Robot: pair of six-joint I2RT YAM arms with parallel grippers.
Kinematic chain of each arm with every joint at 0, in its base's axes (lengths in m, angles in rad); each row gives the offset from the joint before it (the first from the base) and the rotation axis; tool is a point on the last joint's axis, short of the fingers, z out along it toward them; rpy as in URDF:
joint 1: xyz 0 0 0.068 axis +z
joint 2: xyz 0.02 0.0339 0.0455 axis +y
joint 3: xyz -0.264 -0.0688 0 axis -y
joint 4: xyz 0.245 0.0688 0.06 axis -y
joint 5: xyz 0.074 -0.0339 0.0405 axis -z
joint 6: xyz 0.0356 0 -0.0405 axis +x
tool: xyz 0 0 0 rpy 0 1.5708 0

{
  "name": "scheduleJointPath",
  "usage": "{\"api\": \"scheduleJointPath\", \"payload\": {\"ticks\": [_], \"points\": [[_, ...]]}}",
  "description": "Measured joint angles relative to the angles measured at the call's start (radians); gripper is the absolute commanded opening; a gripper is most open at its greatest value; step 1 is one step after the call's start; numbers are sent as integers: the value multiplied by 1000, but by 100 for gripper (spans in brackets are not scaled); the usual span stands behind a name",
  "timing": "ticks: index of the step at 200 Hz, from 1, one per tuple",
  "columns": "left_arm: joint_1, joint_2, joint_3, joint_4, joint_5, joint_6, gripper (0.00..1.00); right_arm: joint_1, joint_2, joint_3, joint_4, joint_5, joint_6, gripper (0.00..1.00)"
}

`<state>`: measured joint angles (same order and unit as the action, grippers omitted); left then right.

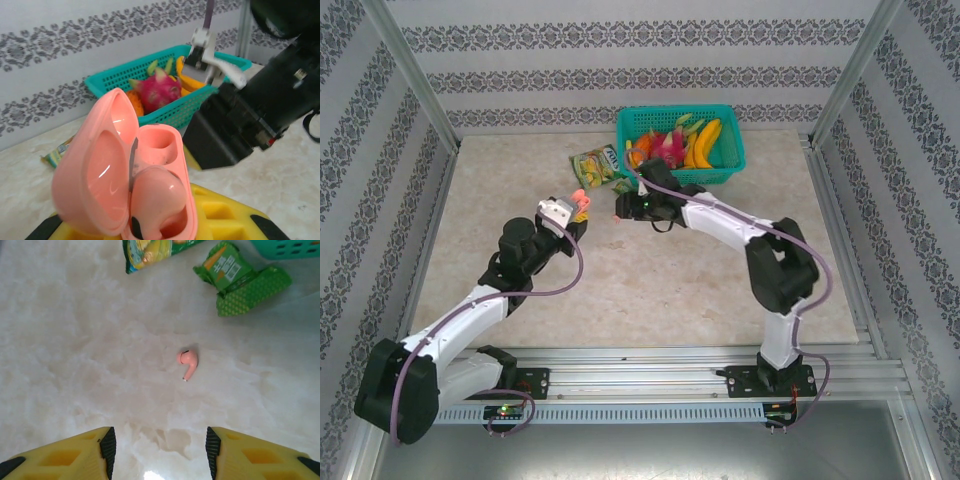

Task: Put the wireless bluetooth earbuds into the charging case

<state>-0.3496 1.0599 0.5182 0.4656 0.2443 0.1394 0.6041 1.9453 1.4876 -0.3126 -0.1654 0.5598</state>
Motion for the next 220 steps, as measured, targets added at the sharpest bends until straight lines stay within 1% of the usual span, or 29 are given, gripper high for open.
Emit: {"api": "scheduleJointPath", "payload": {"ticks": [36,65,96,172,220], "points": [[42,-45,-37,8,-37,-28,0,43,190,231,-165,99,-30,55],[71,-72,-57,23,-59,-45,0,63,301,375,-277,180,-45,56],[84,-84,-69,39,-71,-55,0,80,396,506,-356,254,-57,56],[110,-110,-94,46,-73,-74,0,111,533,698,-447,365,-51,53],[130,-127,-96,48,-66,-82,0,127,586,750,-476,408,-34,50]]}}
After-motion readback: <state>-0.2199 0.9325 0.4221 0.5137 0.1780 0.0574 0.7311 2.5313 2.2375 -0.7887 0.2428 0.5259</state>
